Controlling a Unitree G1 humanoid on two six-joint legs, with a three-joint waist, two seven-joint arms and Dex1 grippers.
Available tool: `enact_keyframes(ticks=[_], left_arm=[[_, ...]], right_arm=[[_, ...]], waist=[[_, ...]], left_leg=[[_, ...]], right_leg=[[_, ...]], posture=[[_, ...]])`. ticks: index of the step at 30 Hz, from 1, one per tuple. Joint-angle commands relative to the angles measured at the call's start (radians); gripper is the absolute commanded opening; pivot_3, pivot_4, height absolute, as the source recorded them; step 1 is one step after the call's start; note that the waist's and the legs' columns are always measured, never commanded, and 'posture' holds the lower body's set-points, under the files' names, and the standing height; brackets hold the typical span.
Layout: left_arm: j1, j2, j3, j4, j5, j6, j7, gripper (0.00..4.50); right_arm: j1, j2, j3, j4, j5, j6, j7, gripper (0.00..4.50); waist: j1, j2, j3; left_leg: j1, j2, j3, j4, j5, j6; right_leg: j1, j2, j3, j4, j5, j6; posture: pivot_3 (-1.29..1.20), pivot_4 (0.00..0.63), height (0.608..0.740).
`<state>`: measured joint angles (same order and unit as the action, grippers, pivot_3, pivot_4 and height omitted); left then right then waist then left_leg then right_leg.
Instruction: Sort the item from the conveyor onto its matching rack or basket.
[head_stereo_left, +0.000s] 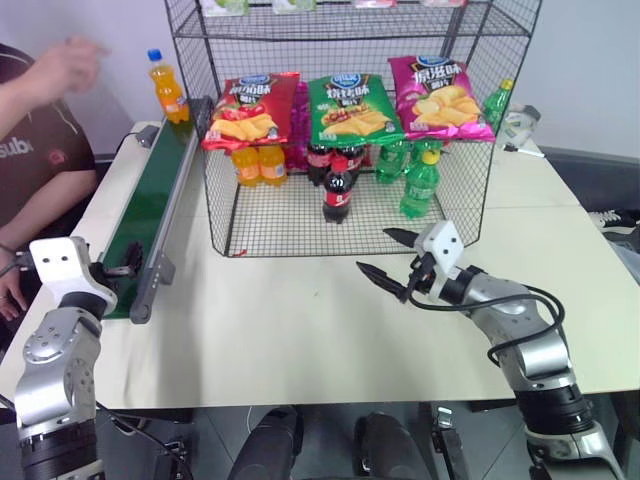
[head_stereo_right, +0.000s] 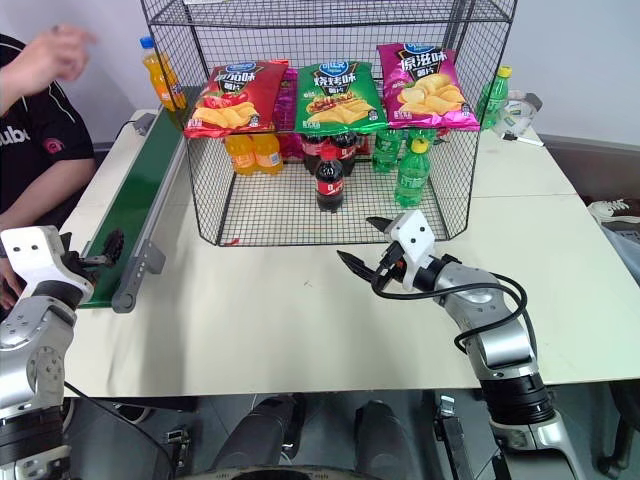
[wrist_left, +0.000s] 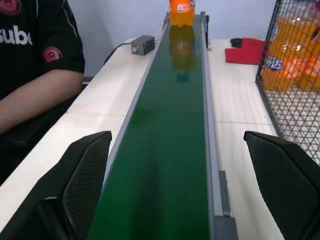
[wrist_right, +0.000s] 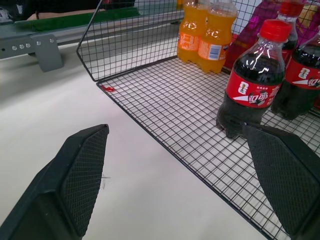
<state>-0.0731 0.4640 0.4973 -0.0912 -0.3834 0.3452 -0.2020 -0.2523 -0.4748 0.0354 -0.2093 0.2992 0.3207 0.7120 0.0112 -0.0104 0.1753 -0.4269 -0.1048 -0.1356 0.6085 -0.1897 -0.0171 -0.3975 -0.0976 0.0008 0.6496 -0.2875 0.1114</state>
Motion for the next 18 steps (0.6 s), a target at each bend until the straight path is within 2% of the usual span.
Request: enact_keyframes(ticks=[1, 18], left_arm=[[-0.003, 0.002, 0.033, -0.008, -0.002, -0.020, 0.011, 4.44], [0.013, -0.008, 0.032, 0.041, 0.026, -0.072, 0.038, 4.44]], right_arm=[[-0.012, 0.014, 0.009, -0.052, 0.029, -0.003, 0.015, 4.50], [-0.026, 0.090, 0.087, -0.105, 0.030, 0.034, -0.009, 4.50]], waist=[[0.000, 0.000, 0.000], [0.000, 0.000, 0.000]], left_leg=[[0.000, 0.000, 0.000, 0.000, 0.000, 0.000], [0.000, 0.000, 0.000, 0.000, 0.000, 0.000]], right_leg=[[0.000, 0.000, 0.000, 0.000, 0.000, 0.000], [-0.001, 0.000, 0.000, 0.000, 0.001, 0.001]], posture=[[0.00, 0.150, 0.740], [0.00, 0.150, 0.740]])
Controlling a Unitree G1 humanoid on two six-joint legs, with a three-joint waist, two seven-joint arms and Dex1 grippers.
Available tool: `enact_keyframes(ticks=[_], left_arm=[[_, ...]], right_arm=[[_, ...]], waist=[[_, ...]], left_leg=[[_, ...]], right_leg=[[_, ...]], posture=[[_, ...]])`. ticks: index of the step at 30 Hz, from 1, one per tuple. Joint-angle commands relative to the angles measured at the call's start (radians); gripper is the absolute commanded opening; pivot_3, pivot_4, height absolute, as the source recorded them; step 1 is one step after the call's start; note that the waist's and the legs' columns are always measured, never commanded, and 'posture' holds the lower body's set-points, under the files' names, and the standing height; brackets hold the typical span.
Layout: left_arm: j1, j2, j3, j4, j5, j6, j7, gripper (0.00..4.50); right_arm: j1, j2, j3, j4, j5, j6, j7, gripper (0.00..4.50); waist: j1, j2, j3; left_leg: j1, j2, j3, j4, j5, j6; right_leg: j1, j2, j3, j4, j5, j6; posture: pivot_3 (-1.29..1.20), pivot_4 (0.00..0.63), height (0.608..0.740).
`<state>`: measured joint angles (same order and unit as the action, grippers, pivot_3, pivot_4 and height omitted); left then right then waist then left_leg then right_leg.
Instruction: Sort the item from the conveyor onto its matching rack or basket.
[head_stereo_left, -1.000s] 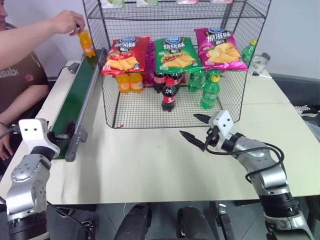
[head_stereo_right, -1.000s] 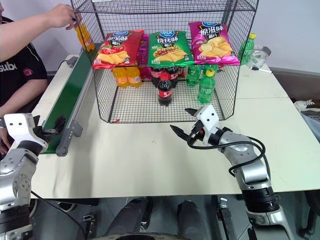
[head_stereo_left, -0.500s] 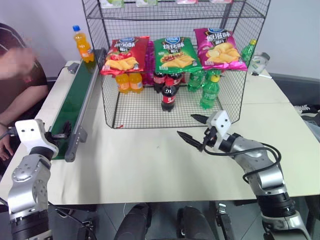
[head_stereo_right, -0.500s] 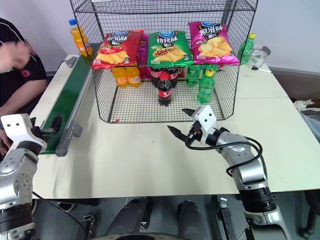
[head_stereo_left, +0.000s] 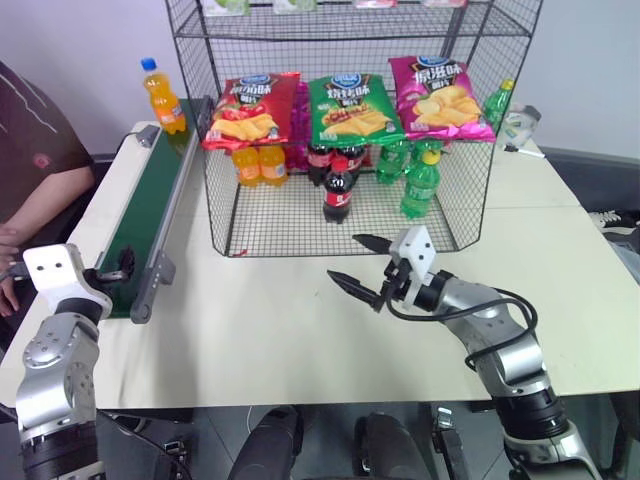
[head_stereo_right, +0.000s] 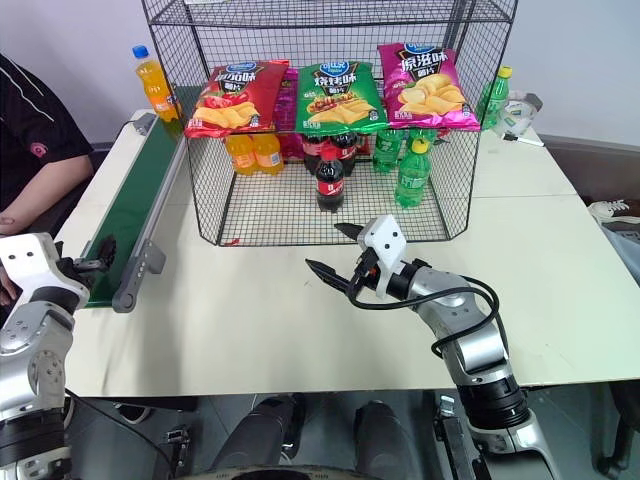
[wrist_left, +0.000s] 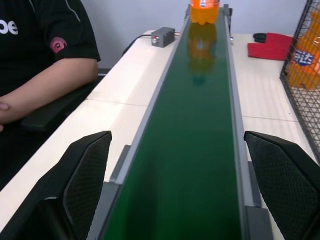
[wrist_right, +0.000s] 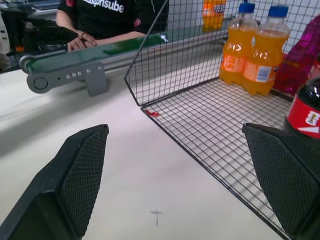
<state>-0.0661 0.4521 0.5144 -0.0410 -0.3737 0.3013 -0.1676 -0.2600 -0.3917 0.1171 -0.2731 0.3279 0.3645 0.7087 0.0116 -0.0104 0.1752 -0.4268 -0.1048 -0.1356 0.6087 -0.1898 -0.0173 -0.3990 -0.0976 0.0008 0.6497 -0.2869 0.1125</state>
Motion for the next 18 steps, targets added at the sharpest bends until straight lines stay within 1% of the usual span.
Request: enact_keyframes(ticks=[1, 18], left_arm=[[0.007, 0.002, 0.013, -0.009, 0.017, -0.030, 0.003, 4.44], [-0.022, 0.007, -0.015, 0.013, 0.022, -0.011, -0.026, 4.44]], right_arm=[[-0.018, 0.007, 0.006, -0.041, 0.001, -0.010, -0.006, 4.50], [-0.026, 0.034, 0.006, -0.002, -0.026, -0.043, -0.048, 4.50]], waist=[[0.000, 0.000, 0.000], [0.000, 0.000, 0.000]], left_leg=[[0.000, 0.000, 0.000, 0.000, 0.000, 0.000], [0.000, 0.000, 0.000, 0.000, 0.000, 0.000]], right_leg=[[0.000, 0.000, 0.000, 0.000, 0.000, 0.000], [0.000, 0.000, 0.000, 0.000, 0.001, 0.001]], posture=[[0.00, 0.150, 0.740], [0.00, 0.150, 0.740]])
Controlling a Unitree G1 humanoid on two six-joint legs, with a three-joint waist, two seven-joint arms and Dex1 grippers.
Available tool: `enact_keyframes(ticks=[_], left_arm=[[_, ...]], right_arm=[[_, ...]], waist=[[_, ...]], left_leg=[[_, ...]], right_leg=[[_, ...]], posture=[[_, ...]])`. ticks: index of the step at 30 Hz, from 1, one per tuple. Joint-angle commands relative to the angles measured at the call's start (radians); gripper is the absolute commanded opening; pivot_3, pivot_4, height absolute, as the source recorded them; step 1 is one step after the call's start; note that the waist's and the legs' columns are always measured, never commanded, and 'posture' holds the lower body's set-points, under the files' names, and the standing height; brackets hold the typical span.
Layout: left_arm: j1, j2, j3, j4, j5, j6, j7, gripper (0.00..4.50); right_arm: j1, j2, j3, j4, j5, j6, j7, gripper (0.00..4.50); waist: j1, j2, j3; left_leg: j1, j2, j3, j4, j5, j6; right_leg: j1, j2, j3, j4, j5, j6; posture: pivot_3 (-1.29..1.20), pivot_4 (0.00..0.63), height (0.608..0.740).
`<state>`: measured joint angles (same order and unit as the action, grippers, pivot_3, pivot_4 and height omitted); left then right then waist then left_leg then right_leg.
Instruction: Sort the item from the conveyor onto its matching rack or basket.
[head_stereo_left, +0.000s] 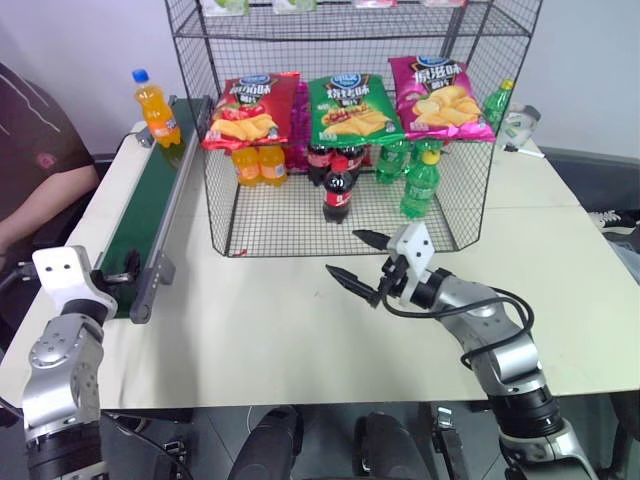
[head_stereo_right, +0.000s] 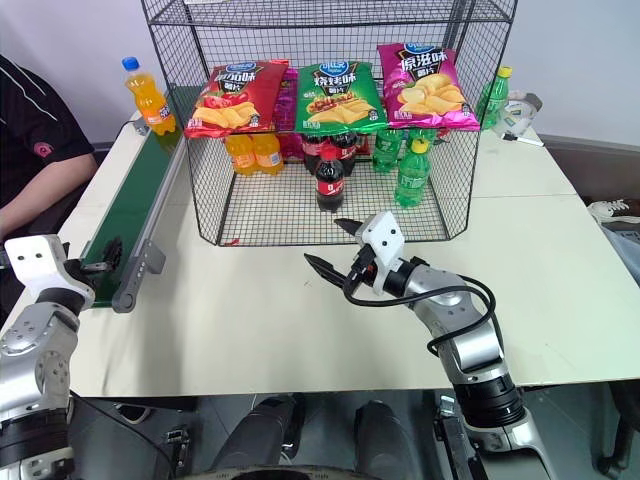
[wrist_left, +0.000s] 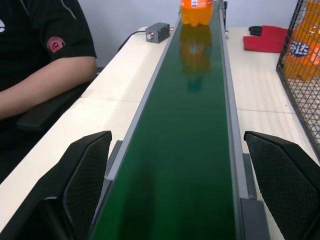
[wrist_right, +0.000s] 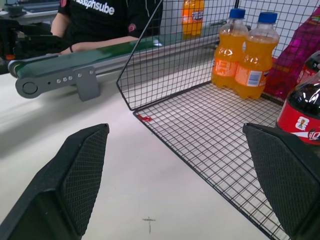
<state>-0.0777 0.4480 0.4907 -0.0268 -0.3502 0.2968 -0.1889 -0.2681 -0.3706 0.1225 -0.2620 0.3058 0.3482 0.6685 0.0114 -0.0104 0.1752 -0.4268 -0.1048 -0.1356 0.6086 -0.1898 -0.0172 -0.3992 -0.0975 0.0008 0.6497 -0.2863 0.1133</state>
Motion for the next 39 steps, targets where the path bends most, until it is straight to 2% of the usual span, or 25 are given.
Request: enact_keyframes(ticks=[1, 13, 18, 29, 34, 39], left_arm=[[-0.012, 0.010, 0.009, 0.001, -0.001, -0.007, -0.005, 4.44], [-0.017, 0.010, -0.004, -0.013, -0.009, 0.016, -0.020, 4.44], [-0.025, 0.008, -0.010, -0.020, 0.057, -0.010, 0.040, 4.44], [-0.023, 0.036, -0.061, -0.017, 0.122, -0.063, -0.005, 4.44], [-0.027, 0.039, -0.045, -0.011, 0.036, -0.026, -0.088, 4.44], [-0.021, 0.044, -0.022, -0.006, 0.022, -0.048, -0.101, 4.44]], right_arm=[[-0.019, 0.015, 0.001, -0.011, -0.007, -0.029, -0.010, 4.50], [-0.019, 0.013, 0.000, -0.014, -0.006, -0.027, -0.002, 4.50], [-0.014, 0.010, -0.001, -0.019, -0.003, -0.023, 0.002, 4.50], [-0.013, 0.011, -0.001, -0.020, 0.000, -0.019, 0.005, 4.50], [-0.014, 0.011, -0.002, -0.018, -0.001, -0.019, 0.006, 4.50], [-0.010, 0.014, 0.004, -0.018, -0.003, -0.020, 0.005, 4.50]], waist=[[0.000, 0.000, 0.000], [0.000, 0.000, 0.000], [0.000, 0.000, 0.000], [0.000, 0.000, 0.000], [-0.001, 0.000, 0.000], [-0.001, 0.000, 0.000]], left_leg=[[0.000, 0.000, 0.000, 0.000, 0.000, 0.000], [0.000, 0.000, 0.000, 0.000, 0.000, 0.000], [0.000, 0.000, 0.000, 0.000, 0.000, 0.000], [0.000, 0.000, 0.000, 0.000, 0.000, 0.000], [0.000, 0.000, 0.000, 0.000, 0.000, 0.000], [0.000, 0.000, 0.000, 0.000, 0.000, 0.000]], right_leg=[[0.000, 0.000, 0.000, 0.000, 0.000, 0.000], [0.000, 0.000, 0.000, 0.000, 0.000, 0.000], [0.000, 0.000, 0.000, 0.000, 0.000, 0.000], [0.000, 0.000, 0.000, 0.000, 0.000, 0.001], [0.000, 0.000, 0.000, 0.000, 0.000, 0.000], [0.000, 0.000, 0.000, 0.000, 0.000, 0.001]], posture=[[0.00, 0.150, 0.740], [0.00, 0.150, 0.740], [0.00, 0.150, 0.740], [0.00, 0.150, 0.740], [0.00, 0.150, 0.740], [0.00, 0.150, 0.740]])
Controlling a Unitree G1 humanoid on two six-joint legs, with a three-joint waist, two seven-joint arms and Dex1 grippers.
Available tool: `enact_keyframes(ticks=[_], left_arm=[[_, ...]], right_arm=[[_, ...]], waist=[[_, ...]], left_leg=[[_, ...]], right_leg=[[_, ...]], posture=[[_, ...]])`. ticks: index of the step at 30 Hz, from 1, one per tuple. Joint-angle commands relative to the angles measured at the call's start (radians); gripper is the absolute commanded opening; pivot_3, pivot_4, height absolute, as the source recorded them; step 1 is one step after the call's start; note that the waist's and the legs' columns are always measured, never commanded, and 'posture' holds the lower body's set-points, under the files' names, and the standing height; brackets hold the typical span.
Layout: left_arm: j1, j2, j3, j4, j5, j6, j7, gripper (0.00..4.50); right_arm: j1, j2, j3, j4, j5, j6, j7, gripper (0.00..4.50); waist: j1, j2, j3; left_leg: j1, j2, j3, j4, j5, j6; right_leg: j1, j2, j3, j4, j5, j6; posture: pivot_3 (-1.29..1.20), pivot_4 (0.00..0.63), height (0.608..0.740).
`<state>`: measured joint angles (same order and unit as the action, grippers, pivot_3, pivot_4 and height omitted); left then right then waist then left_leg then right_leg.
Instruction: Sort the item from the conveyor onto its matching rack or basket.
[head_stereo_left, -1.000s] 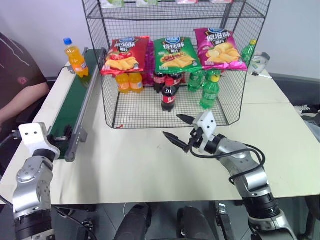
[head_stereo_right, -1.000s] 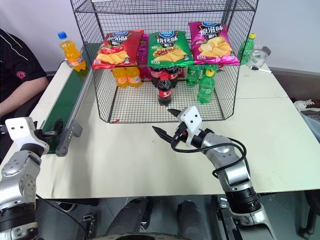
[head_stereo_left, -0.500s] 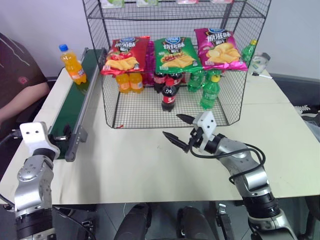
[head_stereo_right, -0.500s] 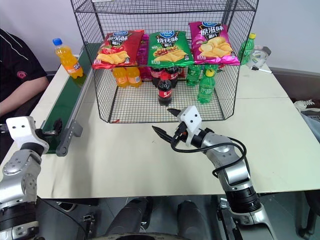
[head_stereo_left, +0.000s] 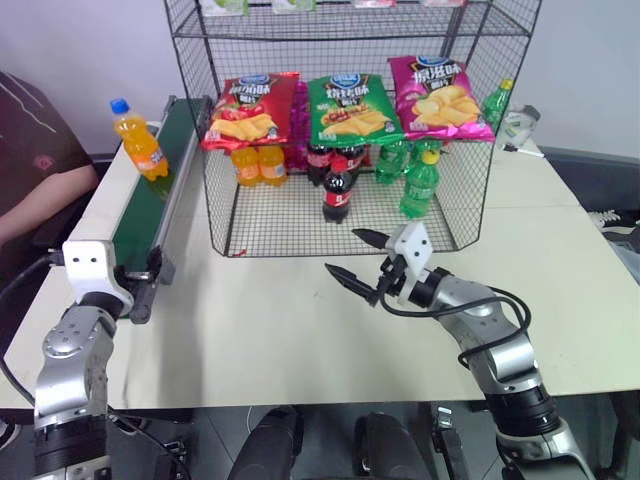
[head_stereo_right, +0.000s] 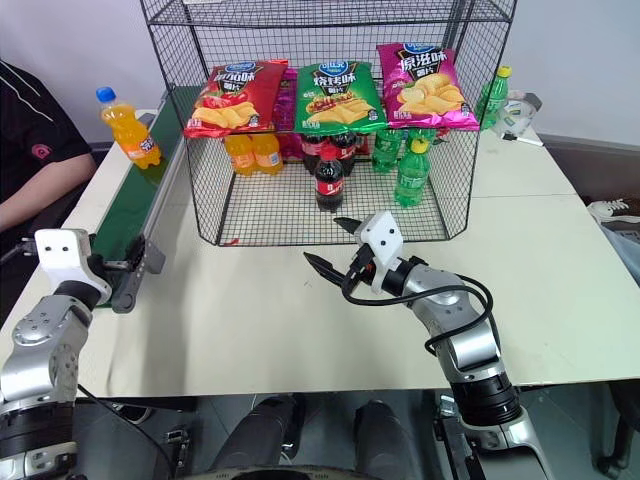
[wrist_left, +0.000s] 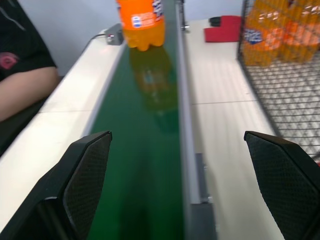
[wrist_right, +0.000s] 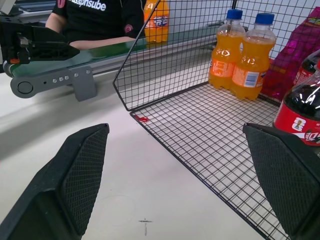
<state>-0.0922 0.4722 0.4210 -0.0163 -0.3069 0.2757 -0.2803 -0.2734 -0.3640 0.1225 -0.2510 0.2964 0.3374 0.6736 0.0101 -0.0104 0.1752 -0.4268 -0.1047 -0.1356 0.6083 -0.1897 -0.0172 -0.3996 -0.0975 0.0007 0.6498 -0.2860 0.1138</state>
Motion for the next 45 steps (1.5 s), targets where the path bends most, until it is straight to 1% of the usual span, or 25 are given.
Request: enact_keyframes(ticks=[1, 45], left_arm=[[-0.007, 0.020, 0.053, -0.016, -0.018, -0.037, -0.005, 4.44], [-0.023, 0.019, 0.102, -0.014, 0.004, -0.104, 0.084, 4.44]], right_arm=[[-0.005, 0.008, 0.006, -0.029, 0.006, -0.010, 0.001, 4.50], [-0.015, 0.013, 0.023, -0.024, 0.011, -0.010, 0.014, 4.50]], waist=[[0.000, 0.000, 0.000], [0.001, 0.000, 0.000]], left_leg=[[0.000, 0.000, 0.000, 0.000, 0.000, 0.000], [0.000, 0.000, 0.000, 0.000, 0.000, 0.000]], right_leg=[[0.000, 0.000, 0.000, 0.000, 0.000, 0.000], [0.000, 0.000, 0.000, 0.000, 0.000, 0.000]], posture=[[0.00, 0.150, 0.740], [0.00, 0.150, 0.740]])
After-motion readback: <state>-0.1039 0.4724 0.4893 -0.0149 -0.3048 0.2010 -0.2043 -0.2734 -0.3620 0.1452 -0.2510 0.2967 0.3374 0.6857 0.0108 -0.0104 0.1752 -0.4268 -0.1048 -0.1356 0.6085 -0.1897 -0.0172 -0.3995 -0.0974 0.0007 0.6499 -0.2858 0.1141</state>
